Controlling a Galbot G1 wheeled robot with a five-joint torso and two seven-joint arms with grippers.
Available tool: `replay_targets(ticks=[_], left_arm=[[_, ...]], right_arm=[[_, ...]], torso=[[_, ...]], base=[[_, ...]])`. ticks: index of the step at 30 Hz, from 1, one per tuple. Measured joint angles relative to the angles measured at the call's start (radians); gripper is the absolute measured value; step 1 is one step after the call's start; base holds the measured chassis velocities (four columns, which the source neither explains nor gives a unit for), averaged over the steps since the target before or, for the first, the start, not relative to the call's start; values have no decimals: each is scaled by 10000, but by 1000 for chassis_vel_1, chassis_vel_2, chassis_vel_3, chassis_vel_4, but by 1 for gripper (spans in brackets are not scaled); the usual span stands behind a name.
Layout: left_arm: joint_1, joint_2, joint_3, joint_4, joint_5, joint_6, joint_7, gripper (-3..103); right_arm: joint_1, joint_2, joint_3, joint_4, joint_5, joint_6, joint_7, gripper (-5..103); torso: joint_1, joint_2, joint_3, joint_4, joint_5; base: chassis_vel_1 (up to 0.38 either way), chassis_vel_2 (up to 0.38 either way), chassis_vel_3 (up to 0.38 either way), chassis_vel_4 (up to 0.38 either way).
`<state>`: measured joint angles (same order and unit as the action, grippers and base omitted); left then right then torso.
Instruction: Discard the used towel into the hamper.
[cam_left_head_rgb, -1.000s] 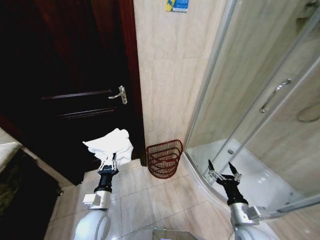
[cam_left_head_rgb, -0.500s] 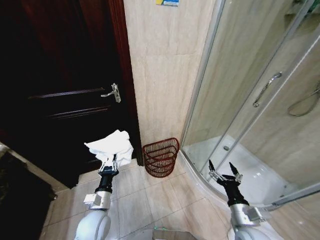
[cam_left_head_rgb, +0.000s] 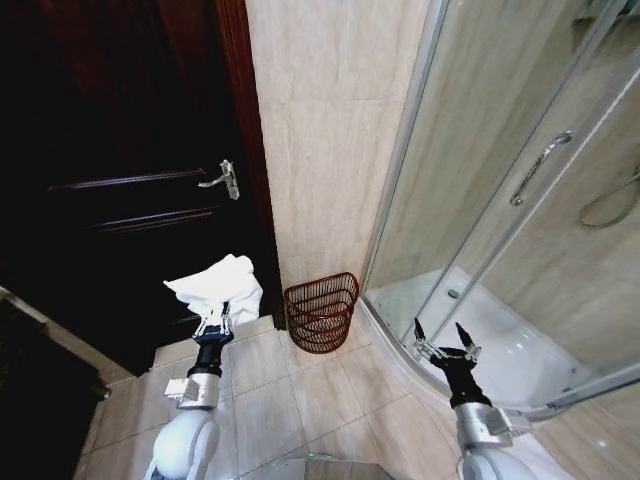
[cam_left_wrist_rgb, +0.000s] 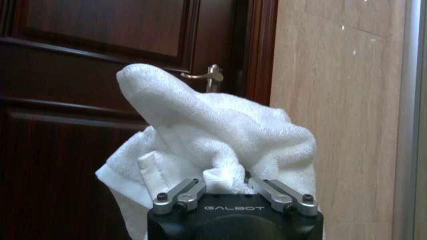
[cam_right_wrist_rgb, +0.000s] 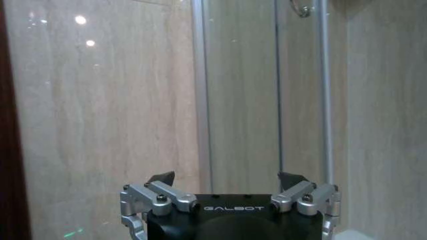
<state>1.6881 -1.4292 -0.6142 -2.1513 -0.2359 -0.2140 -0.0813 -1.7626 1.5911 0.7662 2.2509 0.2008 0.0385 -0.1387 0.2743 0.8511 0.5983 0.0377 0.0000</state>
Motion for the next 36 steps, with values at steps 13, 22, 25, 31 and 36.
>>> replay_targets(ticks=[13,22,25,31,36], left_arm=[[378,282,-6,809,-223,-991,24,12],[240,472,166,982,-273,-1011,111,12],[243,557,199,1011,-271,-1002,167,12],[279,618,216,1011,-251,-1004,183,12],[186,675,218,1071,-238,-1015,204,12]], right_arm=[[-340,165,5,49,-107,347,-8,100],[-327,173,-128,-348,-215,720,-171,100],[-299,176,-169,-478,-243,804,-288,100],[-247,176,-176,-511,-291,815,-340,100],[-138,175,-130,-533,-291,815,-318,100]], torso=[[-232,-530,-297,0,-1],[-399,-928,-526,-2,-1],[-465,-1091,-625,-1,-1],[-555,-1305,-750,0,-1],[-644,-1520,-876,-1,-1]], base=[[0,0,0,0],[0,0,0,0],[0,0,0,0],[0,0,0,0],[0,0,0,0]])
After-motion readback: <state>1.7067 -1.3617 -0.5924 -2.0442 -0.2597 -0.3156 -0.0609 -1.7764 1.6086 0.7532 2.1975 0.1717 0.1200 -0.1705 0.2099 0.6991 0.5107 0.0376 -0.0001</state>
